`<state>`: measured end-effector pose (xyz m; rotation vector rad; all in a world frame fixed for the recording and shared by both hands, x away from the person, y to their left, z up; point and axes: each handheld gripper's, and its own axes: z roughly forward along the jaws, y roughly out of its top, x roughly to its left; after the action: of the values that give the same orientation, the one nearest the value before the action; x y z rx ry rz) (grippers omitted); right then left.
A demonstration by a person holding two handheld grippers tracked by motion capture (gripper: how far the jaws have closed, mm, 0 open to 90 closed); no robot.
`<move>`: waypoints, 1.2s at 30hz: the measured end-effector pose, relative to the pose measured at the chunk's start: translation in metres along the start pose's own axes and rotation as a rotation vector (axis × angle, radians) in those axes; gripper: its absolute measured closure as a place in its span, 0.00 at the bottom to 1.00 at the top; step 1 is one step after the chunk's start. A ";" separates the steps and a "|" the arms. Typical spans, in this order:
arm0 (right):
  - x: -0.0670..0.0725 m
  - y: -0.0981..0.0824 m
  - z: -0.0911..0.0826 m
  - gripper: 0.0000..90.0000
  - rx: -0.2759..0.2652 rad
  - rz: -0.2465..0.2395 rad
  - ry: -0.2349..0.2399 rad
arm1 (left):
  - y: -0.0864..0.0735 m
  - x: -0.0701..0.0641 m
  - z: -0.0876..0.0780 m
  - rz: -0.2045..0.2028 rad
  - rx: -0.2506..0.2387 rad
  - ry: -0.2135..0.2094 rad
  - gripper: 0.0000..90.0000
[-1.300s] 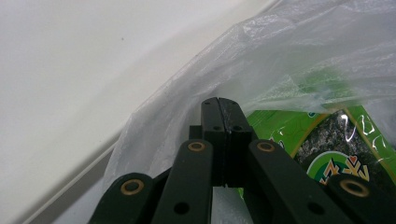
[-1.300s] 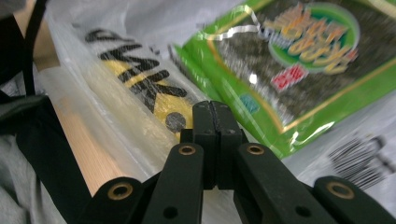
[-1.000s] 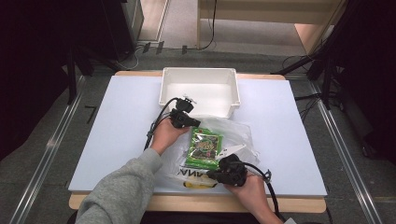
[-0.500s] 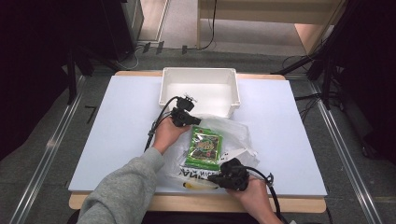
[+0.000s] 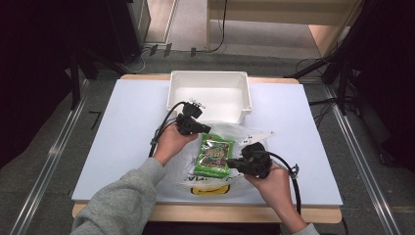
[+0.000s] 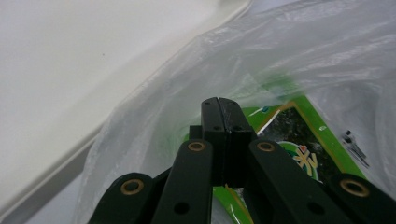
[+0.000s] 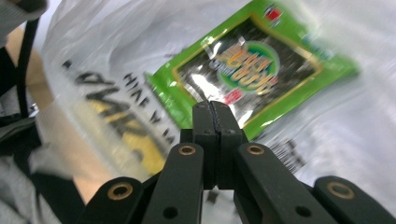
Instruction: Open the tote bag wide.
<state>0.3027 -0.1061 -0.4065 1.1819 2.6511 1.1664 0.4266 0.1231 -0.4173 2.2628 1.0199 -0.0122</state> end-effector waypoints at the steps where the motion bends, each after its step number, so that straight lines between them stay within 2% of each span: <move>1: -0.004 0.009 0.001 1.00 -0.008 0.001 -0.013 | -0.002 -0.004 -0.003 0.004 -0.007 -0.009 1.00; 6: -0.012 0.023 0.006 1.00 -0.011 0.011 -0.026 | -0.011 -0.012 -0.012 0.007 -0.023 -0.025 1.00; 8: -0.018 0.032 0.014 1.00 0.000 0.035 -0.048 | -0.018 -0.018 -0.015 0.009 -0.031 -0.033 1.00; 11: -0.022 0.036 0.021 1.00 0.000 0.044 -0.052 | -0.023 -0.023 -0.017 0.018 -0.033 -0.032 1.00; 12: -0.026 0.038 0.029 1.00 0.002 0.061 -0.056 | -0.027 -0.027 -0.018 0.021 -0.034 -0.041 1.00; 18: -0.033 0.036 0.044 1.00 0.026 0.078 -0.094 | -0.040 -0.037 -0.017 0.016 -0.045 -0.057 1.00; 19: -0.038 0.034 0.049 1.00 0.035 0.077 -0.111 | -0.044 -0.041 -0.015 0.016 -0.037 -0.064 1.00; 22: -0.042 0.032 0.052 1.00 0.040 0.090 -0.114 | -0.049 -0.046 -0.011 0.024 -0.028 -0.071 1.00; 26: -0.049 0.033 0.058 1.00 0.048 0.091 -0.141 | -0.052 -0.050 -0.007 0.031 -0.023 -0.081 1.00; 30: -0.054 0.034 0.060 1.00 0.037 0.099 -0.157 | -0.054 -0.055 -0.004 0.041 -0.018 -0.077 1.00; 36: -0.062 0.035 0.060 1.00 0.016 0.113 -0.174 | -0.058 -0.064 0.000 0.049 -0.015 -0.093 1.00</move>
<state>0.3869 -0.0928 -0.4440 1.3836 2.4997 1.0053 0.3431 0.1087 -0.4324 2.2512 0.9128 -0.0880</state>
